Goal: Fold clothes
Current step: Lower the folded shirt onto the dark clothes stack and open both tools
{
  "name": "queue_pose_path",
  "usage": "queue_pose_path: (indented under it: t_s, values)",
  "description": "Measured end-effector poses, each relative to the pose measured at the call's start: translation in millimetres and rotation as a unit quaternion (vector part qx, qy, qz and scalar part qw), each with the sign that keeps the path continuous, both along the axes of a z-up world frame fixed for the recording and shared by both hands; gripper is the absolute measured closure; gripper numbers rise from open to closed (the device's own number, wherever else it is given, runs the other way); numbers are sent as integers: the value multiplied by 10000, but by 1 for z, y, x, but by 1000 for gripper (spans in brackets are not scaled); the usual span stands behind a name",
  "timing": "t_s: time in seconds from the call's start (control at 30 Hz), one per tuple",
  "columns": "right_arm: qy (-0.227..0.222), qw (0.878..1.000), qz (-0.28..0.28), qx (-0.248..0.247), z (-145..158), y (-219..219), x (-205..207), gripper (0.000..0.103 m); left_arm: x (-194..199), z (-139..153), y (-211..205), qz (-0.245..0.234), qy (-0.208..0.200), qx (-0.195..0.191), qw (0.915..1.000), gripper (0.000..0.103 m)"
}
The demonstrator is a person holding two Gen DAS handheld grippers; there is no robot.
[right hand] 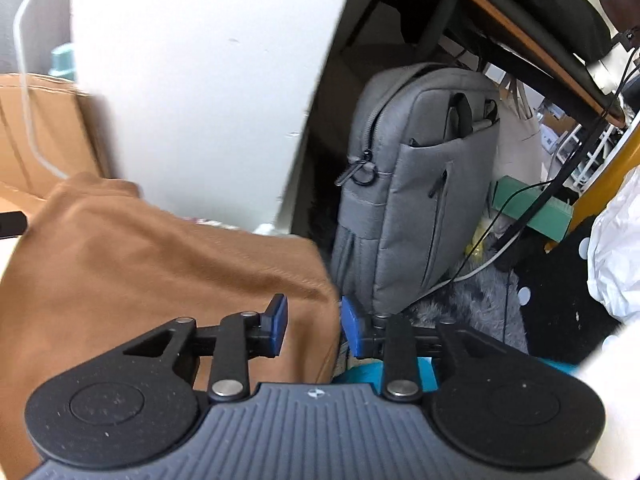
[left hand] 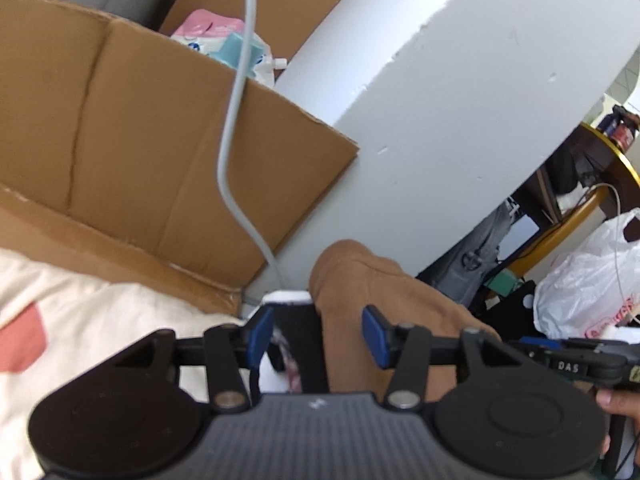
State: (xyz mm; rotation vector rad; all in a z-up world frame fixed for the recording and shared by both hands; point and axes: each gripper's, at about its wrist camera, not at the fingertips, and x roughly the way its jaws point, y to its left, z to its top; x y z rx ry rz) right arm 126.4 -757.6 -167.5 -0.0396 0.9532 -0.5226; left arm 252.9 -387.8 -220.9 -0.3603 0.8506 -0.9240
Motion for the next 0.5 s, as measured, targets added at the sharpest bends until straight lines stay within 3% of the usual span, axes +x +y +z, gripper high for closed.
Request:
queue_pose_path:
  t_s: [0.13,0.5]
  values:
    - [98,9999,95,19,7,16,-15,69,-17,4,13,22,47,34,10000,51]
    - [611,9979,130,191,-13,36,-49,69,-50,6,22,-337,-26,229,9992,51]
